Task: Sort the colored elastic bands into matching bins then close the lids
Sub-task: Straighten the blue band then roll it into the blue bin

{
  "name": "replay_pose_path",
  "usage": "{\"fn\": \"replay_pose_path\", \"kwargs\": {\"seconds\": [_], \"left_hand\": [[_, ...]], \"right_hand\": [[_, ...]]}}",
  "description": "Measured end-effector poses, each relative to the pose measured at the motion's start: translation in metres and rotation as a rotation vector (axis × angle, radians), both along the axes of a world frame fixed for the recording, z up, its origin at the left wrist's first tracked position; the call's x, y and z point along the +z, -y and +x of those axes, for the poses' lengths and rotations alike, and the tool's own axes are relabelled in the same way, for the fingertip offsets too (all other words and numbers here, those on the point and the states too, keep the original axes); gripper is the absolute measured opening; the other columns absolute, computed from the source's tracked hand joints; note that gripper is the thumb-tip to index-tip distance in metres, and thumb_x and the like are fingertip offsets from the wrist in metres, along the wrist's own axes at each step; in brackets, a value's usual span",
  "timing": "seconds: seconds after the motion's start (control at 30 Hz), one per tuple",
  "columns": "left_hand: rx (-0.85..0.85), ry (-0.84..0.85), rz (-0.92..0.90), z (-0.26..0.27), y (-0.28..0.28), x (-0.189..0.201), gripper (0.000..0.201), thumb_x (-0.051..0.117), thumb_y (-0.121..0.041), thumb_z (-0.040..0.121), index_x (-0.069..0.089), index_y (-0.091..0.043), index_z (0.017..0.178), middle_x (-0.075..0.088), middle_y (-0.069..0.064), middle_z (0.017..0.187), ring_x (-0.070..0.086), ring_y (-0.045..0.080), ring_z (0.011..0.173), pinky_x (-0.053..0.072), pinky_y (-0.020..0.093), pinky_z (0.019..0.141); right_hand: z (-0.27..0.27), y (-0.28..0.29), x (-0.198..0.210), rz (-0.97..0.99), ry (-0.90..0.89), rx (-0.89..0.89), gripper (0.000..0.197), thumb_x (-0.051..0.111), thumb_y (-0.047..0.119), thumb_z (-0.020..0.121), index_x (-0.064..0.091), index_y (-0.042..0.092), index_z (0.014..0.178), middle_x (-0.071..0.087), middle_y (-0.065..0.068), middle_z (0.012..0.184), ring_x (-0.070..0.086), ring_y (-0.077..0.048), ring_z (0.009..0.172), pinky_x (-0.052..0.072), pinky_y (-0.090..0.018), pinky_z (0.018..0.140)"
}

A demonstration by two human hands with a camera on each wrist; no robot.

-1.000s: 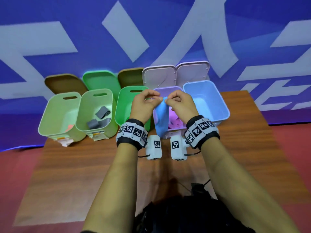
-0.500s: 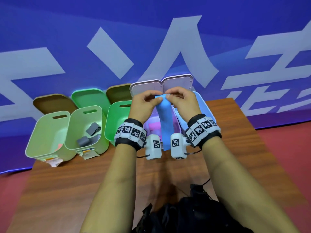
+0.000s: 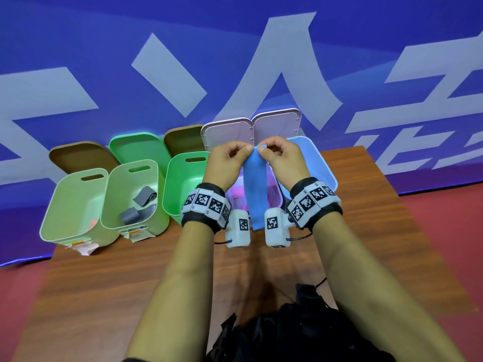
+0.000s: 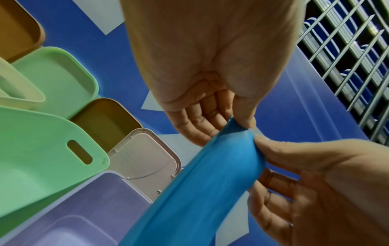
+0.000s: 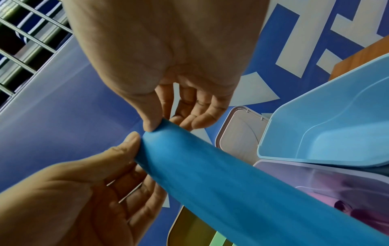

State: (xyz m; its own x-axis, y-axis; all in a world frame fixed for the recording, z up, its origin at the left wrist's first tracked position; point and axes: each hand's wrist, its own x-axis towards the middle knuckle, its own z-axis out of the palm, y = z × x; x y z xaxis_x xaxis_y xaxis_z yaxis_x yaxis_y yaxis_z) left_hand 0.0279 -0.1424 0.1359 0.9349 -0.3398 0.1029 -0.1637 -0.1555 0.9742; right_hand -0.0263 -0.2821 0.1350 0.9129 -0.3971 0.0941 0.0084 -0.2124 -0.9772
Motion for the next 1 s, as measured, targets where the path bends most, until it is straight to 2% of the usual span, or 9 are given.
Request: {"fn": "replay_pose_path", "kwargs": {"seconds": [0.1, 0.2, 0.3, 0.4, 0.47, 0.6, 0.7, 0.87, 1.0], "left_hand": [[-0.016, -0.009, -0.02, -0.001, -0.001, 0.0, 0.006, 0.067, -0.013, 0.092, 0.071, -0.012, 0.096, 0.071, 0.009, 0.091, 0.064, 0.02, 0.086, 0.056, 0.046, 0.091], [-0.025, 0.041, 0.005, -0.003, -0.002, -0.001, 0.018, 0.073, -0.005, 0.085, 0.068, -0.012, 0.101, 0.07, 0.006, 0.099, 0.064, 0.019, 0.089, 0.055, 0.032, 0.087], [0.009, 0.083, 0.037, -0.004, -0.002, -0.004, 0.013, 0.07, -0.002, 0.086, 0.068, -0.011, 0.096, 0.069, 0.001, 0.091, 0.062, 0.012, 0.082, 0.052, 0.025, 0.083], [0.027, 0.071, 0.054, -0.004, -0.003, -0.006, 0.009, 0.069, -0.005, 0.088, 0.071, -0.004, 0.097, 0.071, 0.006, 0.092, 0.064, 0.014, 0.084, 0.054, 0.026, 0.084], [0.03, 0.063, 0.042, -0.004, -0.003, -0.007, 0.01, 0.068, -0.004, 0.089, 0.071, -0.003, 0.098, 0.071, 0.009, 0.092, 0.064, 0.015, 0.083, 0.055, 0.027, 0.083], [0.024, 0.073, -0.016, -0.007, -0.002, -0.011, 0.016, 0.065, -0.002, 0.088, 0.069, -0.016, 0.095, 0.071, 0.011, 0.095, 0.063, 0.017, 0.085, 0.055, 0.034, 0.081], [0.025, 0.051, -0.033, -0.008, -0.004, -0.014, 0.012, 0.064, -0.008, 0.09, 0.07, -0.018, 0.093, 0.072, 0.012, 0.093, 0.062, 0.019, 0.084, 0.055, 0.044, 0.085], [0.047, 0.034, 0.012, -0.008, -0.006, -0.016, 0.016, 0.06, -0.018, 0.096, 0.072, -0.009, 0.09, 0.069, 0.007, 0.082, 0.059, 0.017, 0.075, 0.054, 0.045, 0.081], [0.078, 0.063, 0.047, -0.006, -0.009, -0.017, 0.025, 0.058, -0.026, 0.096, 0.071, -0.01, 0.082, 0.064, 0.006, 0.075, 0.052, 0.016, 0.07, 0.051, 0.044, 0.073]], "right_hand": [[0.0, 0.0, -0.003, -0.018, 0.002, -0.002, 0.008, 0.064, 0.012, 0.092, 0.067, 0.017, 0.088, 0.065, 0.006, 0.079, 0.059, -0.006, 0.073, 0.048, -0.019, 0.074], [0.0, -0.002, -0.005, -0.024, 0.001, -0.017, 0.008, 0.063, 0.009, 0.093, 0.067, 0.014, 0.089, 0.063, 0.01, 0.075, 0.055, 0.006, 0.063, 0.043, -0.01, 0.066], [0.0, -0.001, -0.008, -0.044, -0.015, -0.011, 0.008, 0.062, 0.012, 0.094, 0.068, 0.015, 0.089, 0.064, 0.009, 0.077, 0.058, -0.001, 0.069, 0.047, -0.017, 0.071], [0.0, -0.001, -0.012, -0.061, -0.033, -0.005, 0.01, 0.063, 0.017, 0.094, 0.068, 0.02, 0.086, 0.066, 0.005, 0.082, 0.06, -0.011, 0.078, 0.052, -0.028, 0.079], [-0.001, -0.001, -0.013, -0.041, -0.022, 0.006, 0.007, 0.064, 0.019, 0.094, 0.069, 0.018, 0.089, 0.068, 0.004, 0.085, 0.062, -0.011, 0.081, 0.052, -0.026, 0.08], [-0.004, -0.001, -0.016, 0.017, 0.0, 0.056, 0.017, 0.067, 0.009, 0.09, 0.071, 0.014, 0.106, 0.07, -0.007, 0.099, 0.064, -0.016, 0.093, 0.053, -0.021, 0.084], [-0.004, -0.002, -0.017, 0.028, -0.001, 0.051, 0.015, 0.066, 0.006, 0.089, 0.072, 0.01, 0.103, 0.072, -0.012, 0.099, 0.066, -0.024, 0.093, 0.055, -0.027, 0.086], [-0.003, -0.004, -0.019, 0.014, -0.026, 0.022, 0.012, 0.066, 0.015, 0.092, 0.072, 0.006, 0.097, 0.068, -0.003, 0.086, 0.06, -0.012, 0.079, 0.05, -0.022, 0.078], [-0.004, -0.007, -0.018, 0.032, -0.031, 0.062, 0.013, 0.069, 0.015, 0.091, 0.071, 0.006, 0.101, 0.068, -0.005, 0.088, 0.062, -0.014, 0.081, 0.052, -0.024, 0.08]]}}
